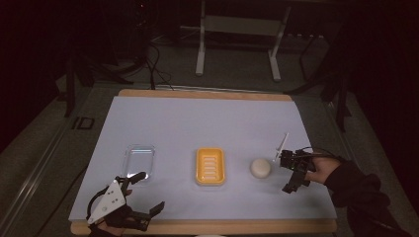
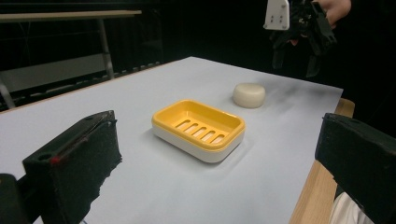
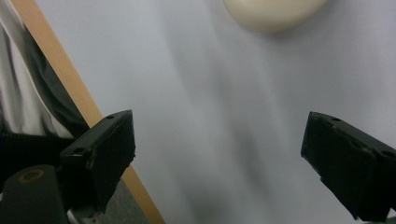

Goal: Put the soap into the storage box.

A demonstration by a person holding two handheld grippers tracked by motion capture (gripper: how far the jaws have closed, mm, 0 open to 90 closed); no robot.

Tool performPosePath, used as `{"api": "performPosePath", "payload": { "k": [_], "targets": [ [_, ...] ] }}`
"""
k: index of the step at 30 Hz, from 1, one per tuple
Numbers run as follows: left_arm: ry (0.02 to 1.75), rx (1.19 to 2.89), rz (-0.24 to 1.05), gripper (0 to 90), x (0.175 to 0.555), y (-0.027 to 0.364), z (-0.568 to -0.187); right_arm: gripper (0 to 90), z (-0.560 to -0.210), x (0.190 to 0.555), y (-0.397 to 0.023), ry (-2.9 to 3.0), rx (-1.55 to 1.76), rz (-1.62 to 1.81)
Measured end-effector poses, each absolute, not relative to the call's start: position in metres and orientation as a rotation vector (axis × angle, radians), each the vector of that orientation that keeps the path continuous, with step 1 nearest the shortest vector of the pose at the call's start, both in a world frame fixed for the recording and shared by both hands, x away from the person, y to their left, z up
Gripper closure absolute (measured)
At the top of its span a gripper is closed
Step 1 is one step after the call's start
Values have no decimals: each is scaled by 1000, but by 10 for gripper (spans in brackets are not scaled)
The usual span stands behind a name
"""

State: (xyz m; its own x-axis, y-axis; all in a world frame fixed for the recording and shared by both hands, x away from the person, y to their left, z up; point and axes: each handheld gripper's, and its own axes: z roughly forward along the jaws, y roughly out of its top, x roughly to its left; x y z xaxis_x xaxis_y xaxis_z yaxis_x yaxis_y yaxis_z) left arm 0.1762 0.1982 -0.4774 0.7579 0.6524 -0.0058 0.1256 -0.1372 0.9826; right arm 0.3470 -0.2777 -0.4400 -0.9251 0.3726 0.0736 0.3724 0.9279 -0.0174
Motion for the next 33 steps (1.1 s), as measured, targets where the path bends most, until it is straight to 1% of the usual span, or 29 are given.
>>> {"api": "performPosePath", "payload": {
  "k": [4, 17, 27, 28, 33],
  "targets": [
    [624, 1674, 509, 1, 176, 198, -477, 98, -442, 350, -277, -3007, -576, 5],
    [623, 1670, 501, 1, 176, 198, -477, 98, -445, 366, -266, -3003, -541, -155],
    [622, 1665, 496, 1, 176, 199, -477, 99, -458, 375, -256, -3056, -484, -252],
    [623, 1665, 496, 1, 176, 199, -477, 131, -460, 377, -255, -3053, -478, -274],
    [623, 1665, 495, 1, 176, 199, -478, 131, -468, 382, -251, -3074, -488, -300]
  ]
}}
